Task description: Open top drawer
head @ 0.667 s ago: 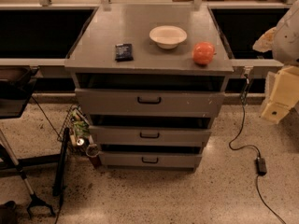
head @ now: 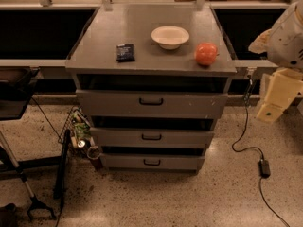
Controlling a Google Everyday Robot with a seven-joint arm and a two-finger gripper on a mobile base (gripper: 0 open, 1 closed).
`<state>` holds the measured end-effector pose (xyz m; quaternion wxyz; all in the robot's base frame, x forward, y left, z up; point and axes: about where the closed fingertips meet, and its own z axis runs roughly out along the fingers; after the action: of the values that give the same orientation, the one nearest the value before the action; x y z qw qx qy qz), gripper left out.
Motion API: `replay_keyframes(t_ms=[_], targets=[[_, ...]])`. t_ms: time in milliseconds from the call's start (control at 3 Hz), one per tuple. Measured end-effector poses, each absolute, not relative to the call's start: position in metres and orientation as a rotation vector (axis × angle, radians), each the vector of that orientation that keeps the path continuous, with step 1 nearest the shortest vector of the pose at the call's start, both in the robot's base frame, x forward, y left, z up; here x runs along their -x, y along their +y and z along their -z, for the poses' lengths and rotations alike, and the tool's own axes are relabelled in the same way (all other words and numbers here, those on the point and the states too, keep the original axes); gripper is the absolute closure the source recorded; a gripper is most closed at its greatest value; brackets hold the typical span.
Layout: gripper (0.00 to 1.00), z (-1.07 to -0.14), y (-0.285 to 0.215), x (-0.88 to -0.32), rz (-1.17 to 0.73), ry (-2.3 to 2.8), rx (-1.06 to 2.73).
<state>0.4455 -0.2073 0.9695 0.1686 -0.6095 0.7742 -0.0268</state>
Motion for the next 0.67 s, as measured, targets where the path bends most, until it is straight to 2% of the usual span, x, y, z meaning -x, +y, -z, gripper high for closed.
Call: replay_keyframes(t_ms=[667], targets=[[0.0, -0.897, -0.143, -0.497, -0.074, 2.087, 1.797]])
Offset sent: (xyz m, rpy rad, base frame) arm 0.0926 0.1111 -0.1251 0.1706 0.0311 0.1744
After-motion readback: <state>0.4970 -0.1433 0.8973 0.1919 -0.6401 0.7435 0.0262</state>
